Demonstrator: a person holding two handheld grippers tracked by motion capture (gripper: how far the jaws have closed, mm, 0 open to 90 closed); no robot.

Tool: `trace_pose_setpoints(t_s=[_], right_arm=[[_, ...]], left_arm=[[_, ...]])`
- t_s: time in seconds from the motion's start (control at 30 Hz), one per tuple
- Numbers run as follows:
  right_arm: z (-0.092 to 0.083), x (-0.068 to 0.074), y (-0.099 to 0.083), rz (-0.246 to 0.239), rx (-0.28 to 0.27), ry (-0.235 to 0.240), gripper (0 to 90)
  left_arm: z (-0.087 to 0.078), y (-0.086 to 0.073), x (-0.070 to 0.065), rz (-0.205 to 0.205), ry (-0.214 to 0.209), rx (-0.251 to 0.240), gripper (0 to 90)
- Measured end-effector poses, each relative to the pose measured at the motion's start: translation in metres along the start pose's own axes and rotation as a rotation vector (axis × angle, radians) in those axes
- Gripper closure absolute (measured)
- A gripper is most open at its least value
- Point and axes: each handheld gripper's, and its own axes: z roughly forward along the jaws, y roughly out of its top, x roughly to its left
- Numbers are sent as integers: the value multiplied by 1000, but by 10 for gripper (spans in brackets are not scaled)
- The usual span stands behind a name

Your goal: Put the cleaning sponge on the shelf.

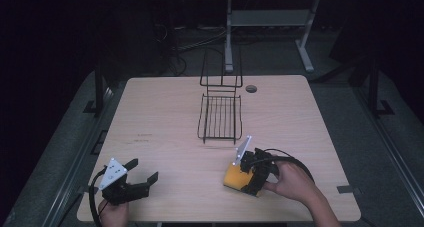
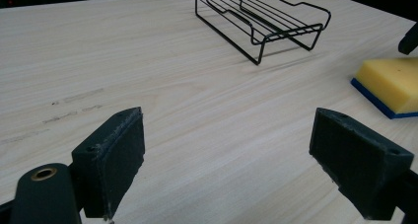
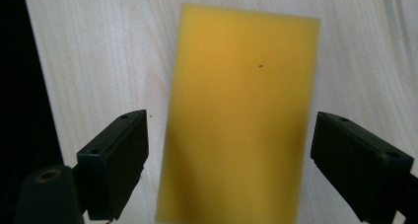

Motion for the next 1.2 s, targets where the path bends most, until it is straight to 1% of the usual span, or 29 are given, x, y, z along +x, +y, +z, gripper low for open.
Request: trace_pose_setpoints(t_s=[0.07,0.33,0.5,0.53,0.7,0.73,0.8,0.87,1.03,1.2], right_arm=[[5,-2,2,8,23,1,144],[17,-3,5,5,41,16,144],[22,-2,6,2,55,9,149],[23,-2,7,-5,59,6,151],[26,-2,8,-1,69,6,153],[29,-3,8,0,83,7,165],[29,-3,8,-1,88,5,176],[30,-3,8,-6,86,4,179],[29,-4,5,4,82,5,193],[29,-4,4,1,80,3,202]], left_arm=[[0,0,-1,3,-2,0,130],[0,0,0,-1,-2,-2,130],[0,0,-1,3,-3,-1,130],[0,0,0,1,-3,-1,130],[-1,0,1,1,-2,-3,129],[-1,0,0,-1,-3,-5,130],[0,0,0,-1,-5,-3,130],[0,0,-1,0,-4,-3,129],[1,1,-2,6,-8,-3,130],[0,1,-2,3,-8,-3,129]])
